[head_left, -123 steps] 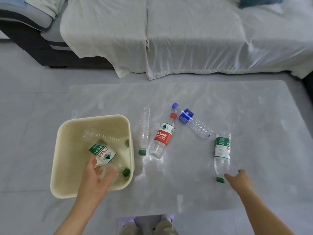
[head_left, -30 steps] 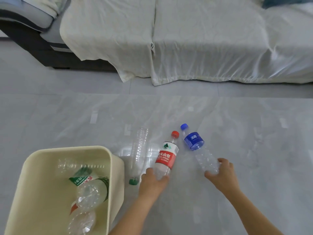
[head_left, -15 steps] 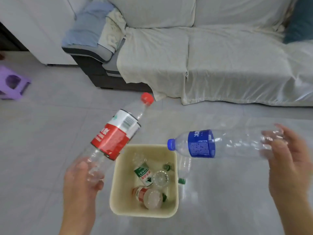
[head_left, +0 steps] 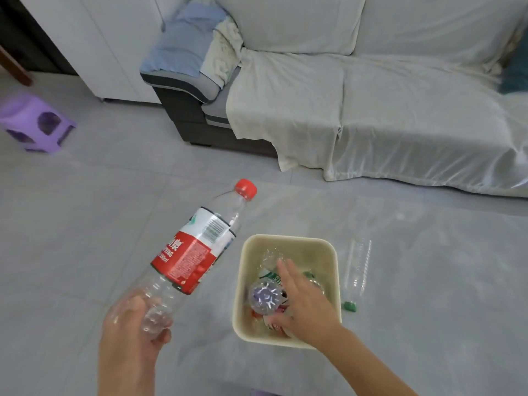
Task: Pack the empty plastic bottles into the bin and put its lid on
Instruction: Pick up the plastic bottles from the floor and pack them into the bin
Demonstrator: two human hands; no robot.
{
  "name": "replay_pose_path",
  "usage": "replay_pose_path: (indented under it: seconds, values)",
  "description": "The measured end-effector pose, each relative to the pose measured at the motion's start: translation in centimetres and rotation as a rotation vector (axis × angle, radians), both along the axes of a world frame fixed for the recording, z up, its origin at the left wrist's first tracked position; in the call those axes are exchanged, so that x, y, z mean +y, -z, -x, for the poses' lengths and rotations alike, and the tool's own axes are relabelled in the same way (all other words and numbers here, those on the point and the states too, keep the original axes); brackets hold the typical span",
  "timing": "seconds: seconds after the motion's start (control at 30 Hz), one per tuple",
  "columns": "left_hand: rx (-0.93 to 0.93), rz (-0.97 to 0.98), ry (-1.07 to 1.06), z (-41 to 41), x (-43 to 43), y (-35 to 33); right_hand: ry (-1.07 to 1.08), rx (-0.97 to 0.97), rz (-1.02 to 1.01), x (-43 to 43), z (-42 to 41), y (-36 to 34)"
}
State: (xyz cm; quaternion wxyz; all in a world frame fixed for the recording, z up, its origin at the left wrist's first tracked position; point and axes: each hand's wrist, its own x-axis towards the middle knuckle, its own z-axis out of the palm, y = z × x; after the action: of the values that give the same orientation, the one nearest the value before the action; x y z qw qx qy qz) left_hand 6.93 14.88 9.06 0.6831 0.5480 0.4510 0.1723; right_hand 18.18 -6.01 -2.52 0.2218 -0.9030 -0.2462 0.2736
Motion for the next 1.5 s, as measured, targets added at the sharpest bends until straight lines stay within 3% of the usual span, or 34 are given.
replay_pose_path:
  seconds: [0.07, 0.17, 0.3, 0.47, 0.63, 1.0, 1.1, 1.2, 1.27, 1.37, 1.4, 1.43, 1.5]
  values:
    - [-0.017, -0.014, 0.034, -0.2, -0.1, -0.3, 0.166, 0.042, -0.107, -1.2, 0.2, -0.2]
    - [0.026, -0.053, 0.115, -0.3, -0.3, -0.1, 0.282, 0.002, -0.101, -4.7, 0.2, -0.5]
    - [0.067, -0.251, 0.243, -0.8, -1.4, 0.0, 0.433, 0.008, -0.085, -9.6, 0.7, -0.8]
    - [0.18, -0.577, 0.63, -2.7, -4.2, -1.4, 0.574, -0.023, -0.038, -13.6, 2.5, -1.0]
    - [0.317, -0.674, 0.985, -5.4, -8.7, -1.5, 0.647, 0.03, -0.014, -15.5, 3.7, -0.3]
    - [0.54, -0.829, 1.094, -9.3, -12.4, -0.3, 0.602, 0.026, -0.003, -16.4, 3.2, 0.2]
    - [0.552, -0.703, 0.946, -10.5, -9.8, -1.1, 0.601, 0.045, -0.001, -16.7, 3.5, 0.0]
    - [0.486, -0.389, 0.771, -10.6, -6.8, -1.6, 0.692, 0.121, -0.108, -16.1, 3.4, -0.2]
    - [0.471, -0.152, 0.774, -9.4, -5.8, -1.2, 0.843, 0.272, -0.336, -14.5, 2.2, -1.6]
    - [0.422, 0.122, 0.91, -6.7, -5.6, 0.0, 1.051, 0.728, -0.896, -11.6, -0.4, -4.9]
    - [0.392, 0.179, 0.94, -5.9, -5.9, 0.5, 1.068, 0.802, -1.026, -10.8, -1.2, -5.8]
    - [0.363, 0.199, 0.938, -5.4, -6.1, 1.0, 1.054, 0.782, -1.082, -10.1, -2.0, -6.6]
    - [0.322, 0.124, 0.869, -4.8, -6.9, 2.2, 1.008, 0.519, -1.039, -9.0, -3.3, -8.3]
